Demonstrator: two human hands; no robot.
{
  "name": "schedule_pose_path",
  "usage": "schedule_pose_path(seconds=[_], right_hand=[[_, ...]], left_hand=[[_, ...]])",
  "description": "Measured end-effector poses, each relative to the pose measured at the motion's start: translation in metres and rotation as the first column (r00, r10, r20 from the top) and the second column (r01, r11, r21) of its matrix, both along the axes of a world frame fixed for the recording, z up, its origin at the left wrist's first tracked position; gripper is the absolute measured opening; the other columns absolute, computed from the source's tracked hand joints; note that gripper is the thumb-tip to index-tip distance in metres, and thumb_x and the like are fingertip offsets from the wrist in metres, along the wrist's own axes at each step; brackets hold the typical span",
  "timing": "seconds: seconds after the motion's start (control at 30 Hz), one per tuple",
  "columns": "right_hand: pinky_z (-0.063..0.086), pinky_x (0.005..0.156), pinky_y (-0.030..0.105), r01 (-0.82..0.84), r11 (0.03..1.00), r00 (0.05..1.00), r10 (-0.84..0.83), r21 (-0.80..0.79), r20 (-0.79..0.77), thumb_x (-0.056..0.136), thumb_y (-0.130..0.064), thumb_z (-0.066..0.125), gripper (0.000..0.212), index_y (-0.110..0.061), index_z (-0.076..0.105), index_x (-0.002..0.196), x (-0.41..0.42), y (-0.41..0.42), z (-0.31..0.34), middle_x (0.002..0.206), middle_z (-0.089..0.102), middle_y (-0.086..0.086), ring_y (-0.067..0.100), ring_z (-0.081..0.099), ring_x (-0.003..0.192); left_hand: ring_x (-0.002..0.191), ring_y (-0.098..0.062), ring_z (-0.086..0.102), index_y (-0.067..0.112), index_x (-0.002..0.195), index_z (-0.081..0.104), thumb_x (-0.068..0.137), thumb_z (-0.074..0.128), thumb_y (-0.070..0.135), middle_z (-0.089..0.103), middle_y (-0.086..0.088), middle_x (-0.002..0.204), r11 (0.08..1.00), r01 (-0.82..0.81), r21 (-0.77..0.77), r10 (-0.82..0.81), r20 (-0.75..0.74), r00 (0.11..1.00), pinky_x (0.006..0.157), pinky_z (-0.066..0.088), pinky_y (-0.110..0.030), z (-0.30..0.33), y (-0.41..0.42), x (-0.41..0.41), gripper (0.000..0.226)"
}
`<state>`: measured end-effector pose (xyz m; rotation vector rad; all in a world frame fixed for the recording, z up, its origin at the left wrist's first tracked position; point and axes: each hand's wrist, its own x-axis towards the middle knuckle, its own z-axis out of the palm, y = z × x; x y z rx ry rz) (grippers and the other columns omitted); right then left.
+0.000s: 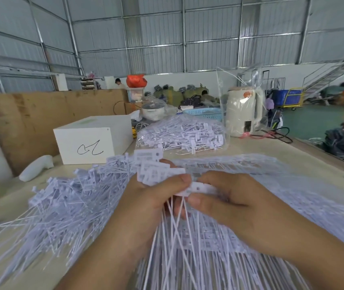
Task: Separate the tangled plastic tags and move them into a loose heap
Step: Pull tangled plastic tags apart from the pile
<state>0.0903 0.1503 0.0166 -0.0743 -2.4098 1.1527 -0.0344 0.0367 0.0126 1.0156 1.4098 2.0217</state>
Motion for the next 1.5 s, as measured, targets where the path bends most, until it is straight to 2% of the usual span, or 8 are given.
schedule_pose_path(seconds=[0.03,0.27,0.43,0.6,0.73,0.87,1.27,1.5], right_hand=[[0.03,0.053,0.046,-0.004,1.0,1.0,0.004,-0.023,0.0,0.086,-0.063,0.057,0.034,-0.029,0.063,0.086,-0.005,0.005,0.0,0.063,0.045,0.006,0.028,0.046,0.055],[0.025,0.046,0.021,0.14,0.988,0.971,-0.15,-0.068,-0.187,0.089,-0.04,0.056,0.034,-0.018,0.053,0.065,-0.009,-0.01,-0.001,0.051,0.03,-0.006,0.011,0.03,0.048],[0.028,0.04,0.013,0.322,0.901,0.798,-0.424,-0.291,-0.428,0.096,-0.045,0.053,0.051,-0.009,0.038,0.063,-0.007,-0.002,0.004,0.049,0.031,-0.007,0.005,0.028,0.044],[0.032,0.043,0.026,0.087,0.966,0.933,-0.165,-0.244,-0.32,0.085,-0.037,0.06,0.006,-0.031,0.058,0.085,-0.016,-0.004,-0.008,0.062,0.055,-0.014,0.017,0.041,0.049],[0.04,0.045,0.018,0.134,0.96,0.907,-0.219,-0.246,-0.36,0.091,-0.029,0.061,0.016,-0.045,0.056,0.091,-0.022,-0.006,-0.019,0.071,0.063,-0.009,0.004,0.051,0.051],[0.041,0.041,0.023,0.073,0.905,0.897,-0.243,-0.419,-0.369,0.096,-0.01,0.058,0.022,-0.028,0.058,0.084,-0.025,-0.012,-0.017,0.056,0.053,-0.004,0.012,0.05,0.043],[0.04,0.036,0.025,0.087,0.812,0.907,-0.304,-0.576,-0.29,0.089,-0.019,0.066,0.005,-0.017,0.061,0.087,-0.024,-0.013,-0.016,0.053,0.053,0.004,0.016,0.044,0.036],[0.048,0.055,0.02,0.018,0.773,0.942,-0.225,-0.634,-0.248,0.061,-0.053,0.072,0.062,-0.03,0.05,0.114,-0.034,-0.025,-0.024,0.074,0.065,-0.017,0.006,0.064,0.062]], left_hand=[[0.064,-0.028,0.067,0.011,0.077,0.075,0.057,0.084,0.011,0.072,-0.02,0.08,1.0,-0.002,0.016,0.003,-0.02,1.0,0.055,0.054,-0.036,-0.002,0.001,-0.003,0.022],[0.057,-0.019,0.067,-0.002,0.091,0.069,0.068,0.071,0.013,0.071,-0.012,0.073,0.985,-0.112,0.128,0.102,0.078,0.992,0.045,0.051,-0.025,0.0,0.005,0.009,0.027],[0.048,-0.014,0.064,-0.001,0.096,0.069,0.066,0.072,0.02,0.068,-0.004,0.061,0.97,-0.206,0.126,0.162,0.294,0.942,0.046,0.051,-0.02,0.005,0.0,0.003,0.037],[0.057,-0.02,0.068,0.007,0.087,0.075,0.059,0.075,0.031,0.071,-0.011,0.072,0.994,-0.1,0.048,0.091,0.171,0.981,0.046,0.053,-0.029,0.0,0.005,0.013,0.036],[0.066,-0.024,0.071,0.014,0.085,0.077,0.059,0.087,0.035,0.075,-0.012,0.083,0.998,-0.061,0.025,0.057,0.138,0.989,0.052,0.054,-0.032,-0.009,0.009,0.015,0.035],[0.056,-0.022,0.062,0.003,0.085,0.071,0.071,0.072,0.021,0.066,-0.014,0.068,0.996,0.074,0.055,-0.075,0.004,0.997,0.054,0.051,-0.031,-0.014,0.012,0.016,0.022],[0.058,-0.023,0.06,0.003,0.087,0.066,0.068,0.067,-0.008,0.06,-0.012,0.068,0.972,0.235,0.03,-0.226,-0.183,0.957,0.052,0.05,-0.027,-0.013,0.014,0.013,0.023],[0.058,-0.026,0.066,0.012,0.084,0.071,0.071,0.063,-0.001,0.071,-0.015,0.073,0.985,-0.052,0.163,0.081,-0.175,0.981,0.048,0.052,-0.034,-0.012,0.013,0.01,0.021]])
